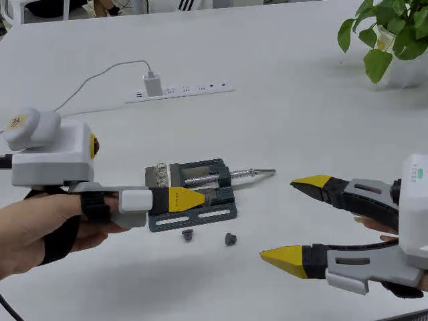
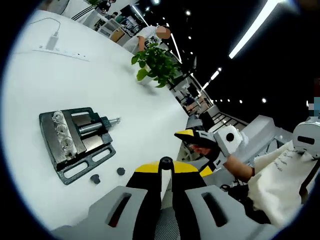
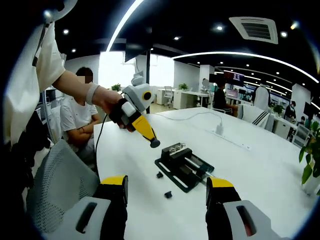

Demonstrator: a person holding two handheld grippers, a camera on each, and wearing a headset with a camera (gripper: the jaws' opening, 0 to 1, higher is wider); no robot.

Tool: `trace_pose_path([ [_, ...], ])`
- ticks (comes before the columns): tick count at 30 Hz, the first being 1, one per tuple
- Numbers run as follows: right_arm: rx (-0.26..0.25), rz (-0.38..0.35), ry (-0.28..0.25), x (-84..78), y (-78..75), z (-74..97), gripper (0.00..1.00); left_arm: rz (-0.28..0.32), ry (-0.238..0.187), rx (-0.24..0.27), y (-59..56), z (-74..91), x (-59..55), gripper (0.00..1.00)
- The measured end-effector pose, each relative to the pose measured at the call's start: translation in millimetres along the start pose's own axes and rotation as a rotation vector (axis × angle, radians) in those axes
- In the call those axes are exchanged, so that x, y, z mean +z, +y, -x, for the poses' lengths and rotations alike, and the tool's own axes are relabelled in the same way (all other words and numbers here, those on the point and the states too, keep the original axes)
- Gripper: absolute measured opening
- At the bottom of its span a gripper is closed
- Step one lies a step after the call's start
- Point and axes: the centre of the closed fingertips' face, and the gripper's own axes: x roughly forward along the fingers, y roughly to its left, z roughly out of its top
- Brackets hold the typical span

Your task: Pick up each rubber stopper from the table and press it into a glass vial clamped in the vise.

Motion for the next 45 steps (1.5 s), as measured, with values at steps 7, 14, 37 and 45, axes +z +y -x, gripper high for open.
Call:
trace_pose_path([
  [7, 0.069, 0.0, -0.072, 28.0, 11.1, -14.3, 0.55, 0.122, -0.024, -0.102, -14.9, 4.4, -7.1, 0.03],
  [14, 0.129, 0.041, -0.134, 47.8, 25.9, -26.6, 0.46, 0.222, -0.06, -0.185, -23.7, 11.1, -8.6, 0.03],
  [37, 0.257, 0.119, -0.176, 67.1, 52.8, -41.5, 0.16, 0.396, -0.117, -0.342, -41.5, 24.8, -6.5, 0.03],
  [45, 0.276, 0.112, -0.179, 68.3, 55.6, -41.8, 0.1, 0.418, -0.112, -0.354, -41.3, 24.8, -9.8, 0.03],
])
